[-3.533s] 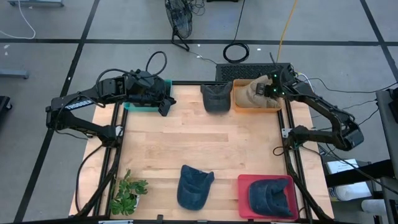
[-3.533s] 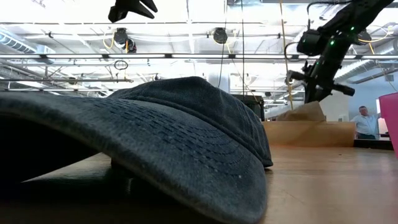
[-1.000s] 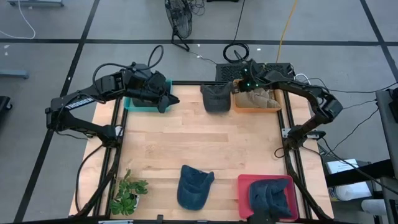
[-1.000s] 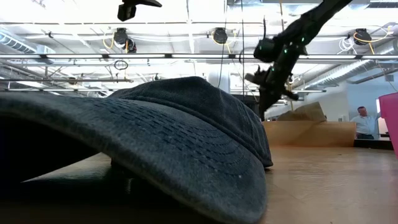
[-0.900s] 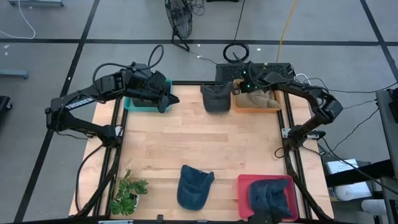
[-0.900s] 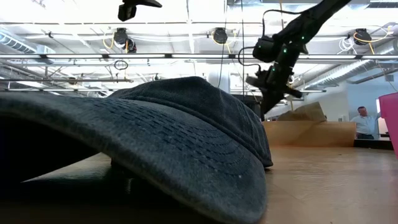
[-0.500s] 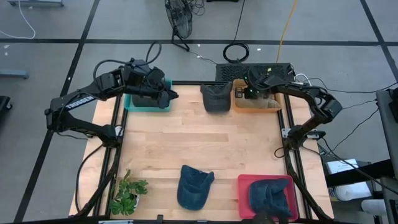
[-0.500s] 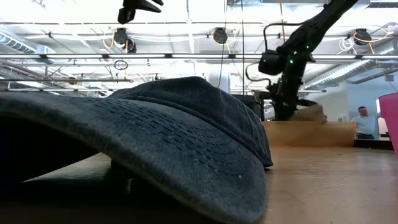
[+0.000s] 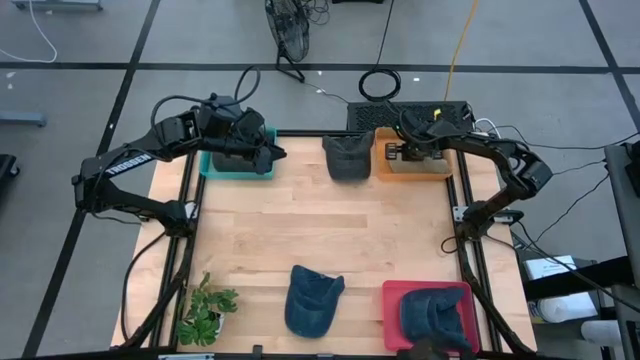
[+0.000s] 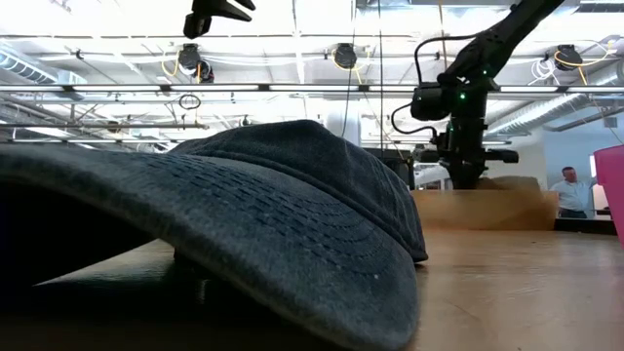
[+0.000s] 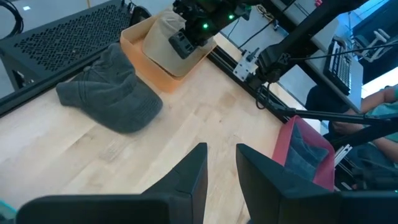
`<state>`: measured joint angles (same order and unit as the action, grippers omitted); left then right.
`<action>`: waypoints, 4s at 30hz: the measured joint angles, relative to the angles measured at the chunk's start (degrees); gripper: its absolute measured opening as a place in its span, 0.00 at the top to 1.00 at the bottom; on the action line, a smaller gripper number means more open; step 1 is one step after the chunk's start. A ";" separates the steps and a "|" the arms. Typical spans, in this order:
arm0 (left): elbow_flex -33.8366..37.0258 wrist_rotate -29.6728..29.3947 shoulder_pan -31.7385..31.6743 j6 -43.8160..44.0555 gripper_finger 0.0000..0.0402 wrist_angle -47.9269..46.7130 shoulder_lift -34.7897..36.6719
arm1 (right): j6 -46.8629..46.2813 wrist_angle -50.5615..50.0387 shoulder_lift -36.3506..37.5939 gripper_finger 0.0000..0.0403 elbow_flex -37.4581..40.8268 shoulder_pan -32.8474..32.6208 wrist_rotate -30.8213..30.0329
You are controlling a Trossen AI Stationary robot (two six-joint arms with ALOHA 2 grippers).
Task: Pick & Place hat
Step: Put the brown cap into the orange bin, then put the blue cap into the red bin
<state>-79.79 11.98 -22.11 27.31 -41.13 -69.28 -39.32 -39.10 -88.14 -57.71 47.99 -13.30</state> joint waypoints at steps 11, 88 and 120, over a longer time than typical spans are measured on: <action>0.00 0.01 0.04 0.05 0.77 -3.43 -0.02 | -2.67 -4.72 1.50 1.00 0.01 1.18 2.45; 0.02 -7.62 16.78 23.58 0.77 -5.22 4.10 | -4.62 42.52 9.71 0.83 -3.18 -59.82 10.41; 0.00 0.26 26.82 5.69 0.77 4.53 10.07 | 0.66 24.32 -6.29 0.83 -22.14 -63.75 8.88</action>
<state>-79.79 12.24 4.71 33.00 -36.60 -59.21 -38.66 -14.78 -94.43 -79.85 -15.76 -4.42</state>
